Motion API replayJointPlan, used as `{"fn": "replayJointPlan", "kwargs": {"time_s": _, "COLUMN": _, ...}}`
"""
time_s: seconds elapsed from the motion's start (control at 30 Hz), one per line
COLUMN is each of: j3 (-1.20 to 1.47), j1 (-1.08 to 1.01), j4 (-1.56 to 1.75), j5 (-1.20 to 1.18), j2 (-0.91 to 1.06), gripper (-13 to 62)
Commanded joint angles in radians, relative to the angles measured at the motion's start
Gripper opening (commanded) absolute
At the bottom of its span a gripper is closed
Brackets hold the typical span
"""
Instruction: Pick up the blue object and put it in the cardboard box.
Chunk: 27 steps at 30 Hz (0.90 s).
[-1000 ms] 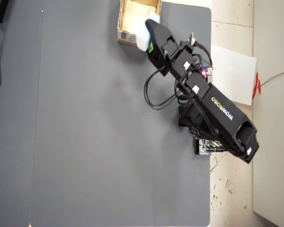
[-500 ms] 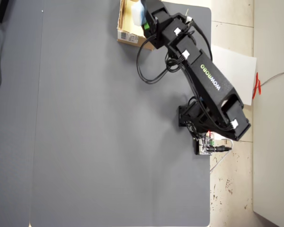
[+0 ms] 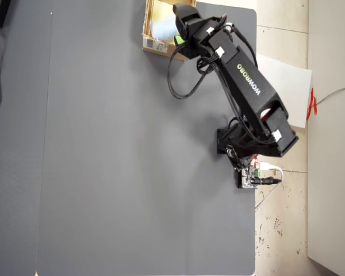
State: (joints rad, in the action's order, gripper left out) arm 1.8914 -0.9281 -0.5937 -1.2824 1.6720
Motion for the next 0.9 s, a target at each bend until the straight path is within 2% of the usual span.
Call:
{"fn": "replayJointPlan", "kwargs": {"time_s": 0.0, "j3": -0.092, "j1": 0.011, "j4": 0.081, "j5": -0.089, "j2": 0.035, "gripper": 32.3}}
{"fn": "replayJointPlan", "kwargs": {"time_s": 0.33, "j3": 0.034, "j1": 0.225, "j4": 0.362, "j5": -0.325, "j2": 0.204, "gripper": 33.8}}
{"fn": "replayJointPlan", "kwargs": {"time_s": 0.57, "j3": 0.325, "j1": 0.477, "j4": 0.681, "j5": -0.514, "j2": 0.393, "gripper": 33.8}}
{"fn": "replayJointPlan", "kwargs": {"time_s": 0.87, "j3": 0.692, "j1": 0.729, "j4": 0.804, "j5": -0.528, "j2": 0.607, "gripper": 33.8}}
